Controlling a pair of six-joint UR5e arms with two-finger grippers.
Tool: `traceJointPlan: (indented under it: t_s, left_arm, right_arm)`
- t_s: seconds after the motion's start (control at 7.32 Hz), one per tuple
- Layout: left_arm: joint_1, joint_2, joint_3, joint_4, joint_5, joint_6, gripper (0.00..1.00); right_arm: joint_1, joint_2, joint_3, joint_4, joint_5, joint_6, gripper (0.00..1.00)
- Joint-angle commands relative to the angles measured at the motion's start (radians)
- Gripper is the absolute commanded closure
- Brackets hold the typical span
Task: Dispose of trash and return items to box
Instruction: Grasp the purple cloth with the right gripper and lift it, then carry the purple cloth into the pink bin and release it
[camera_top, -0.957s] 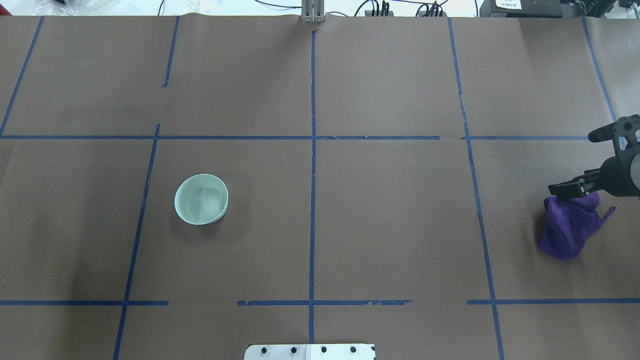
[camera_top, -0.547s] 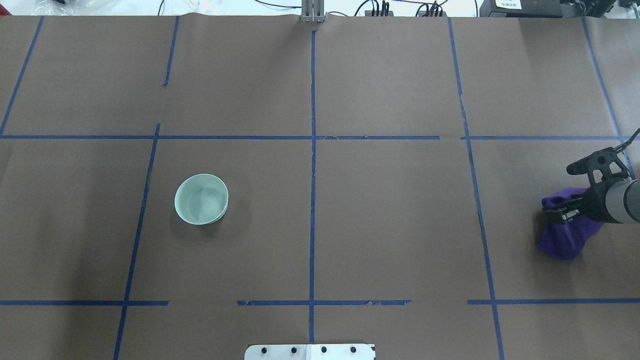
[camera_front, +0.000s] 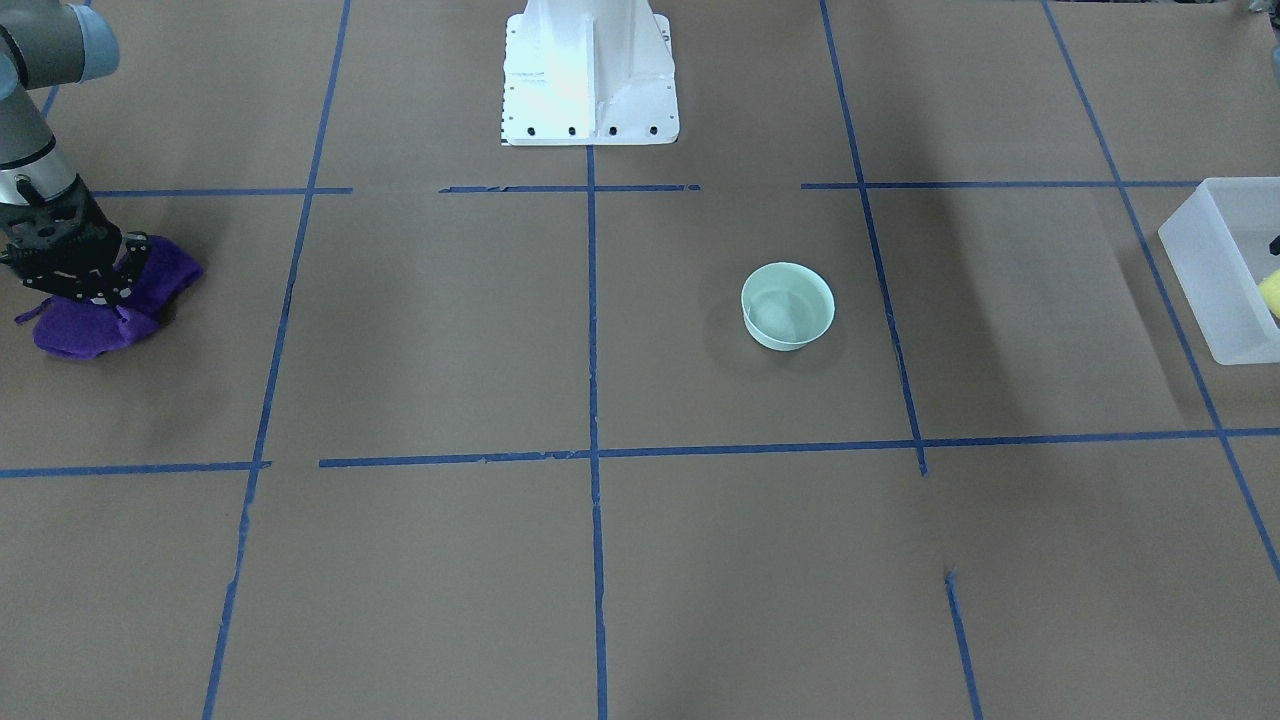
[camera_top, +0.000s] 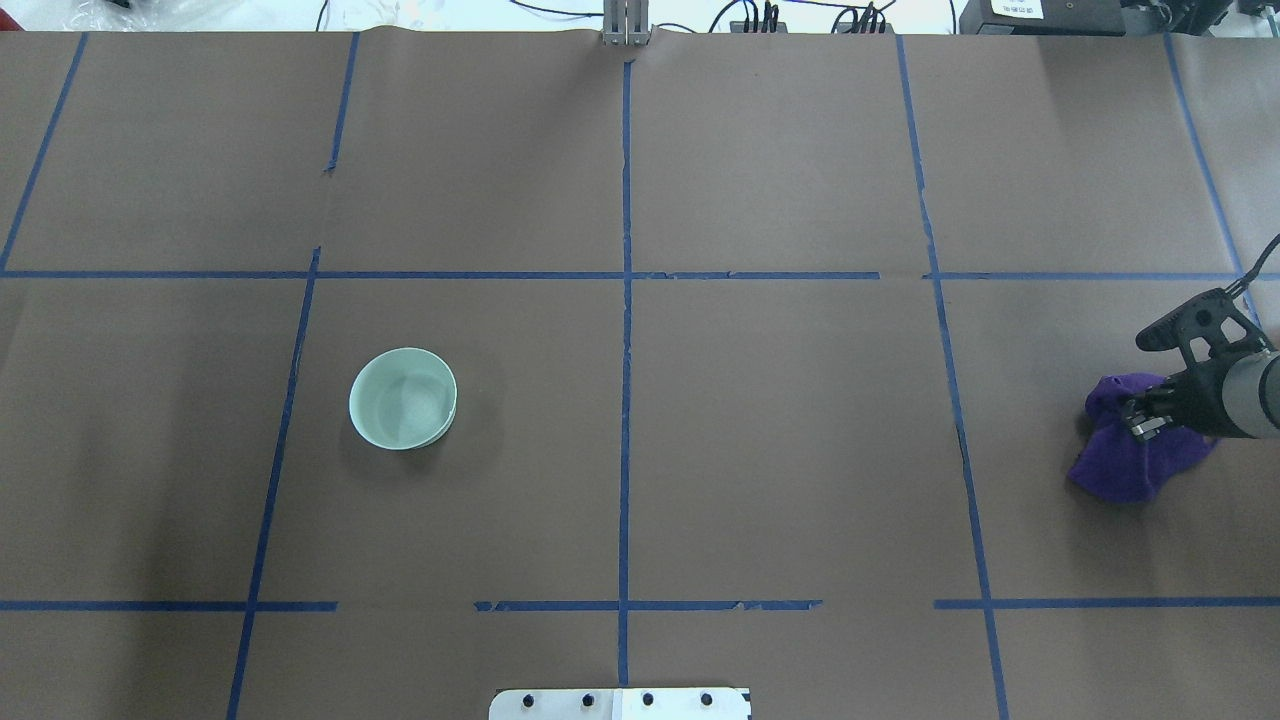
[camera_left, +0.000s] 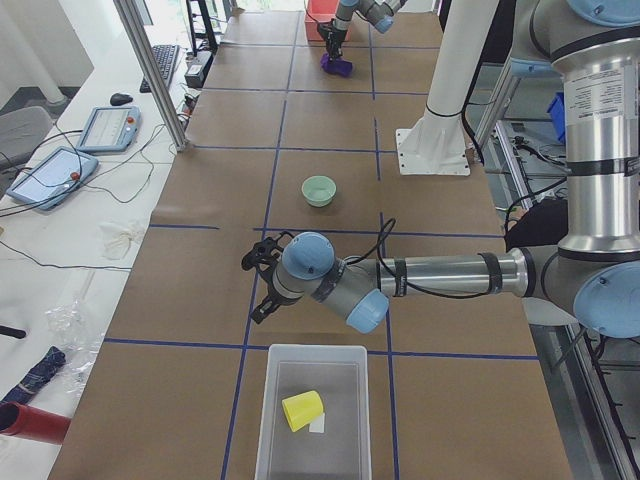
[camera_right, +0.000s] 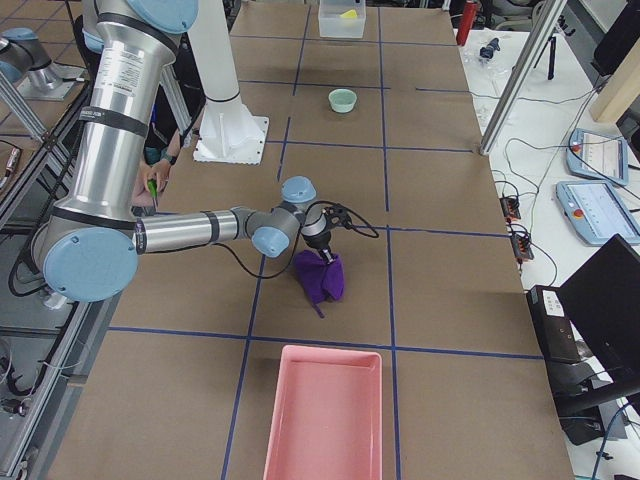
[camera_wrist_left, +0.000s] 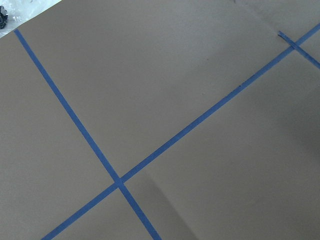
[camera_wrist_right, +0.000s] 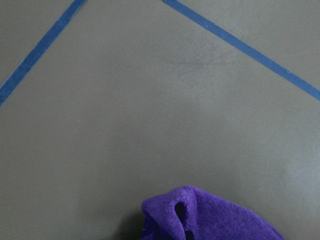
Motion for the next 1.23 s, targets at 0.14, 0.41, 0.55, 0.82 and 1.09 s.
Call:
traceJointPlan:
  t_s: [0.14,0.41,0.55,0.82,1.09]
  left_arm:
    - [0.000,0.000,-0.002,0.000,-0.001,-0.002,0.00]
    - [0.000,-0.002,-0.002,0.000,0.000,-0.002,0.00]
    - [0.000,-0.002,-0.005,0.000,0.000,-0.002,0.00]
    - [-0.002,0.000,-0.009,0.000,0.000,-0.003,0.00]
    - [0.000,-0.002,-0.008,0.000,0.002,-0.003,0.00]
  right_arm:
    - [0.287,0.007,0.083,-0.188,0.206,-0.296,1.00]
    - [0.555,0.085,0.141,-0.472,0.369,-0.595,1.00]
    - [0.699,0.151,0.137,-0.645,0.403,-0.844,1.00]
    - [0.910,0.260,0.067,-0.904,0.393,-1.253,1.00]
    - [0.975,0.273,-0.158,-0.841,0.390,-1.458,1.00]
